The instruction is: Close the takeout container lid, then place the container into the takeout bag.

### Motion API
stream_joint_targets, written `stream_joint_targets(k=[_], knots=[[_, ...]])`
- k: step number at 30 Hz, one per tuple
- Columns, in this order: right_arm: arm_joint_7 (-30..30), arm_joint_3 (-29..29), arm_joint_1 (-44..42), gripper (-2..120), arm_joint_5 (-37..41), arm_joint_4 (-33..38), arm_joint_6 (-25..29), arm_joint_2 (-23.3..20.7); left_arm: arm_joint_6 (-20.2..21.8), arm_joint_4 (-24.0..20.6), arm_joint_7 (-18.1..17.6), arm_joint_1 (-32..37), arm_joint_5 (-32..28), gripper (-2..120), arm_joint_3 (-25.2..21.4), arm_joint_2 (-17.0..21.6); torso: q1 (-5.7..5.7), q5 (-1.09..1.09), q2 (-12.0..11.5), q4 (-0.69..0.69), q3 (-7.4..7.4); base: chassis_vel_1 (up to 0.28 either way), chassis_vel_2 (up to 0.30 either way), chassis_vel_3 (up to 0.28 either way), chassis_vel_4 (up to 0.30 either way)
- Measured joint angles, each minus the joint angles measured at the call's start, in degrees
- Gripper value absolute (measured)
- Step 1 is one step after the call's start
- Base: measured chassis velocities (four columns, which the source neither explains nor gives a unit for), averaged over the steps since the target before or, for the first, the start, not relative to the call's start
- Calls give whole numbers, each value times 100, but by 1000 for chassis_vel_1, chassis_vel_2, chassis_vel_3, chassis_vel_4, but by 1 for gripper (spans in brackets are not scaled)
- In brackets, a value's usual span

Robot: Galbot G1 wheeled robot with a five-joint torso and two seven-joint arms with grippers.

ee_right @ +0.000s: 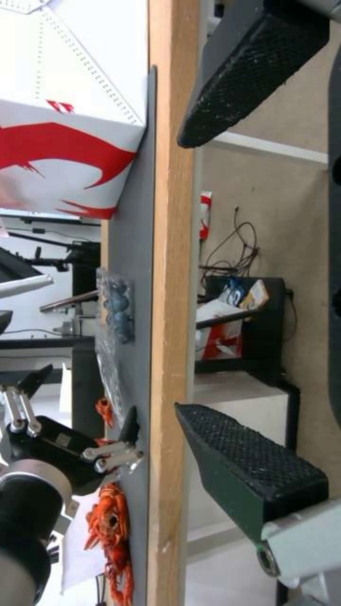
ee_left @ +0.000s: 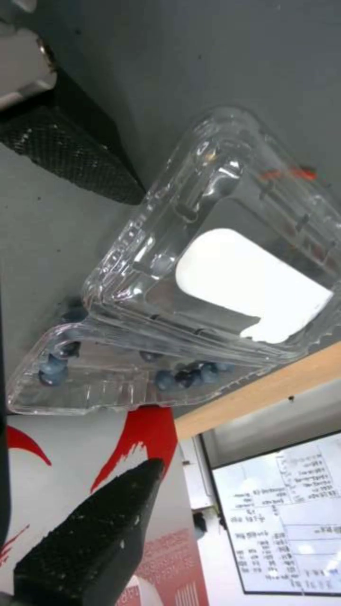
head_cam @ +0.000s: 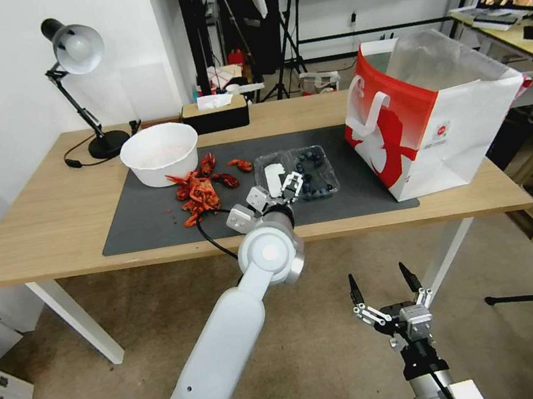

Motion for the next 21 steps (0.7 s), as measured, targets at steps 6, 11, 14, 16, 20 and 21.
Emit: stream_joint_targets(k=[6, 11, 14, 16, 20, 21], knots=[[-2, 0, -3, 100, -17, -11, 6, 1, -37, -5, 36, 41, 14, 100, -52, -71, 0, 1, -1, 1, 1, 0, 0, 0, 0], [-12, 2, -21, 100, -38, -21, 18, 0, -78, 44, 114, 45, 66, 100, -77, -248, 1, 0, -1, -1, 0, 0, 0, 0, 0], [-18, 5, -34, 100, -42, -21, 31, 1, -99, 60, 138, 32, 86, 100, -78, -275, 1, 0, -1, -1, 1, 0, 0, 0, 0], [-20, 14, -55, 100, -51, -21, 50, 0, -113, 61, 154, 20, 98, 100, -88, -253, 1, 0, -1, -1, 0, 0, 0, 0, 0], [-24, 29, -71, 100, -60, -23, 84, -4, -157, 18, 244, 27, 117, 100, -143, -200, 1, 0, -1, 0, 0, 0, 0, 0, 0], [-27, 34, -78, 100, -64, -26, 93, -5, -168, -22, 298, 44, 143, 100, -147, -177, 1, 0, -1, 0, 0, 0, 0, 0, 0]])
